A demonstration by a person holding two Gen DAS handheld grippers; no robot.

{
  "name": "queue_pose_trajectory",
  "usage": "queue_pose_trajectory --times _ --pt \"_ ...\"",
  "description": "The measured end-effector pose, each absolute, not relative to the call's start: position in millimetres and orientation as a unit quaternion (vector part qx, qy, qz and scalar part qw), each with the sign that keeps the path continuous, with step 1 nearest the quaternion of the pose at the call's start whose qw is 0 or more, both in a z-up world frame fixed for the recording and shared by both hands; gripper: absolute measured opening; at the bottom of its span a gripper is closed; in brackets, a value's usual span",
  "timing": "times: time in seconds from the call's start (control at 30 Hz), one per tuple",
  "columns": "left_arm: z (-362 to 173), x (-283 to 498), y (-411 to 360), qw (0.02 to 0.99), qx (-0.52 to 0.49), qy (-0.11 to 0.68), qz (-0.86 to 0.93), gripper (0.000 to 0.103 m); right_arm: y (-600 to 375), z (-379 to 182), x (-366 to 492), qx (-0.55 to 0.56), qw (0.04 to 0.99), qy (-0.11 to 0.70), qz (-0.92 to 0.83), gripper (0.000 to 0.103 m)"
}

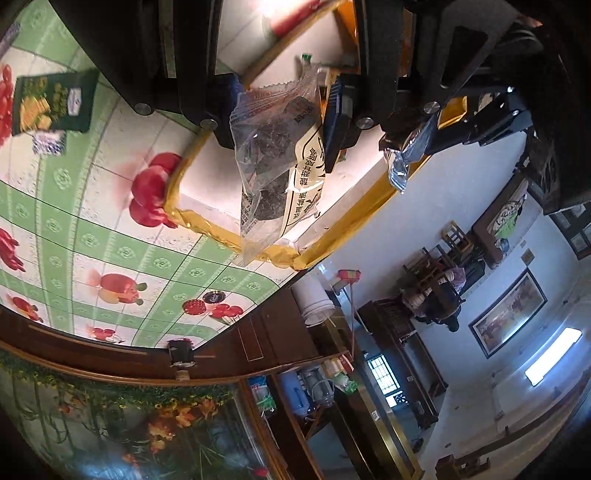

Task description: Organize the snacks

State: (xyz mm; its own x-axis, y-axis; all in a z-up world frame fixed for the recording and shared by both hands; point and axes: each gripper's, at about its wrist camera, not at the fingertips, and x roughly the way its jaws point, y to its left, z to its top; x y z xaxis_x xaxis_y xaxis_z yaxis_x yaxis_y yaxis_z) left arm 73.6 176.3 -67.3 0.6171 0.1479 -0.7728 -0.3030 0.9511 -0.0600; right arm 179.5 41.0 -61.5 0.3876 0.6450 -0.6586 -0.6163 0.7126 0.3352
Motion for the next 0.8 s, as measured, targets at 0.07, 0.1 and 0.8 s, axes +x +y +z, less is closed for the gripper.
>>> queue_pose_trajectory --times 0.07,0.1,0.8 --pt "-69 77 179 0.893 -0.095 0.421 0.128 0.06 48 -65 185 0.014 0.832 0.406 0.378 0.035" --pt "-69 78 181 0.892 -0.097 0.422 0.128 0.06 51 -68 189 0.012 0.83 0.409 0.378 0.035" --pt "-71 89 184 0.883 -0.075 0.432 0.167 0.071 65 -82 208 -0.001 0.835 0.42 0.357 0.044"
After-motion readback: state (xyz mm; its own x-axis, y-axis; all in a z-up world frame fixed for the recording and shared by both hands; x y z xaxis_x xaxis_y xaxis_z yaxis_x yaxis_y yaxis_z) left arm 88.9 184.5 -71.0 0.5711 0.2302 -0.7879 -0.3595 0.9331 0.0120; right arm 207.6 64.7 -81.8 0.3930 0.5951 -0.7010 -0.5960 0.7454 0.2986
